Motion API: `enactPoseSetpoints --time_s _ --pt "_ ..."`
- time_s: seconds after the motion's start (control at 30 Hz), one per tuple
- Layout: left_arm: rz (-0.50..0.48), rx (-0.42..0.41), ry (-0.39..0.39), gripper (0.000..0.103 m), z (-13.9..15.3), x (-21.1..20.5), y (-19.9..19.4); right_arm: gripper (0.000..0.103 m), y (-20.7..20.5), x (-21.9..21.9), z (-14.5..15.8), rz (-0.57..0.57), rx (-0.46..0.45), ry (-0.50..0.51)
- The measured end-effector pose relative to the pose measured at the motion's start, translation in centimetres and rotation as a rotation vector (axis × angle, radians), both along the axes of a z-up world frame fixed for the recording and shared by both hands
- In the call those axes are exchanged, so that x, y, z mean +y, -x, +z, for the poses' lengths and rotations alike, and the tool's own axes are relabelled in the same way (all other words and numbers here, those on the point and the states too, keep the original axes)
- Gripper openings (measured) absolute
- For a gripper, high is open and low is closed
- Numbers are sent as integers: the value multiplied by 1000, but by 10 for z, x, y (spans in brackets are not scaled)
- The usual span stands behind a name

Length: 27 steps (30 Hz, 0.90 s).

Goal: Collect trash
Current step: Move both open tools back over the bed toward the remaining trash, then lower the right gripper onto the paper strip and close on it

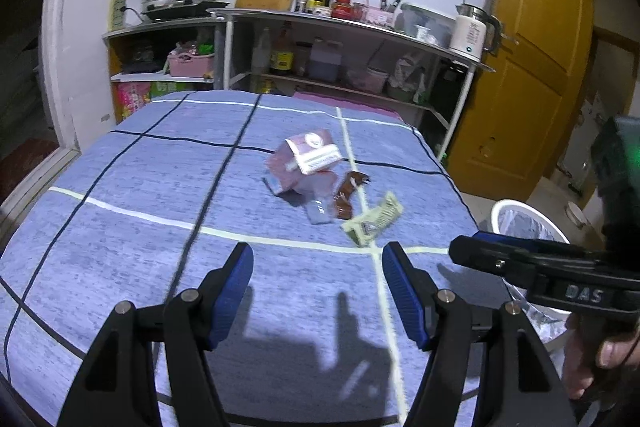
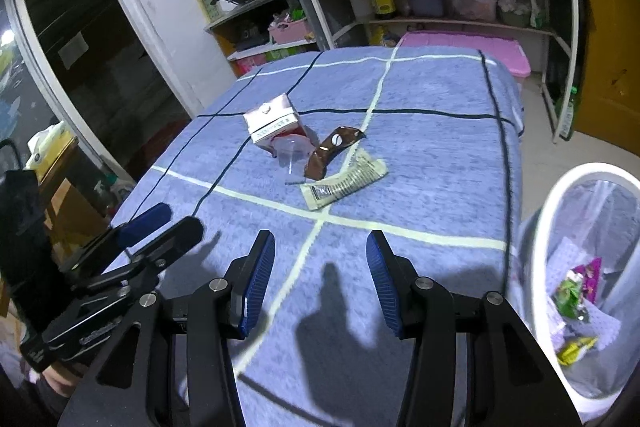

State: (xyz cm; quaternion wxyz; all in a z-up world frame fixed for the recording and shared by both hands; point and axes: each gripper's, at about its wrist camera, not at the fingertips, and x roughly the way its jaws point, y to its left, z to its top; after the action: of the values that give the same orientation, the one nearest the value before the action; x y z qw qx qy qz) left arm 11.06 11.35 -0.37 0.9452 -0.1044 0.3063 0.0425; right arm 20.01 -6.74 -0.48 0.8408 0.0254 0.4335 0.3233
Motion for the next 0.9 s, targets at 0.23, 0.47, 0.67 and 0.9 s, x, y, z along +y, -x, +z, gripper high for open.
enactPoseSetpoints --time_s 0.23,0.47,0.67,0.9 --pt "22 3 22 69 -5 21 -7 49 -32 23 -19 -36 61 8" --pt "18 6 44 69 -9 30 -15 49 -59 32 -33 -88 100 16" --pt "17 12 49 69 -11 36 -22 49 -78 38 -44 -132 136 7" --pt "13 21 61 69 -12 39 -31 49 -89 50 -50 -147 155 -11"
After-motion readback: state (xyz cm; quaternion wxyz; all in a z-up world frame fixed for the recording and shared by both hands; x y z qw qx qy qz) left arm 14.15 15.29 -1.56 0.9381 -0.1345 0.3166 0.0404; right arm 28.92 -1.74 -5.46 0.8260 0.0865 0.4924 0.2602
